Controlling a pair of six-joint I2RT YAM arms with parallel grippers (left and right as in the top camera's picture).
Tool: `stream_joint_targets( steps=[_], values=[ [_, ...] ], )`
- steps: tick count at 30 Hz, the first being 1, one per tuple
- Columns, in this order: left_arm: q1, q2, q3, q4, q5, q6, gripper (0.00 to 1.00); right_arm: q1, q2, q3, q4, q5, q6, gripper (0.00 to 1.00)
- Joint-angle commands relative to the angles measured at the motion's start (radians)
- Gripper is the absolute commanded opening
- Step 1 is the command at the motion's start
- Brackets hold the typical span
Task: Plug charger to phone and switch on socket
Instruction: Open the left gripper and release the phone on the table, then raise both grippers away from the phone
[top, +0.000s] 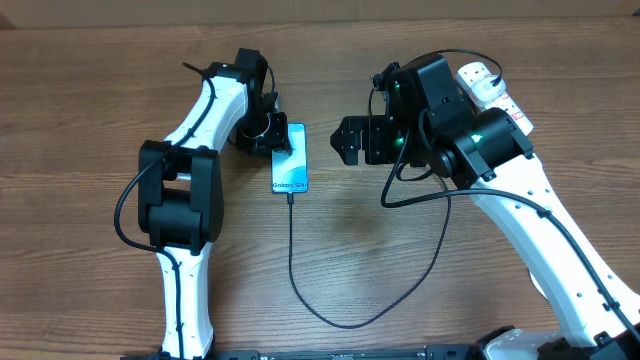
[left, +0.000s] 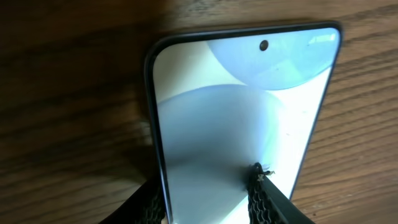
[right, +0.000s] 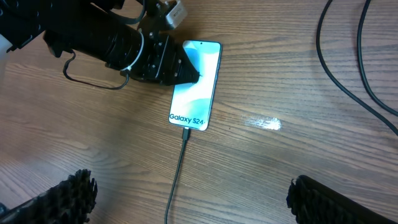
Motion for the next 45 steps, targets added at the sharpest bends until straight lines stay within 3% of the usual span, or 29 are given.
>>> stream_joint_targets(
  steps=[1,14,25,36,45],
  values=[
    [0.000,0.018,-0.006,-0.009,-0.160,-0.022,0.35,-0.003,-0.003,0.020,0.005,0.011,0.004,1.00],
    [0.000,0.018,-0.005,-0.024,-0.149,-0.022,0.36,-0.003,-0.003,0.020,0.005,0.011,0.004,1.00],
    [0.001,0.018,0.110,-0.160,-0.051,-0.040,0.30,-0.003,-0.003,0.020,0.003,0.011,0.005,1.00],
    [0.001,0.018,0.422,-0.382,-0.042,-0.039,0.30,-0.005,-0.003,0.021,-0.018,0.011,0.005,1.00],
    [0.002,0.018,0.823,-0.600,-0.011,-0.034,0.29,-0.130,-0.003,0.021,-0.053,0.010,0.031,1.00]
  ],
)
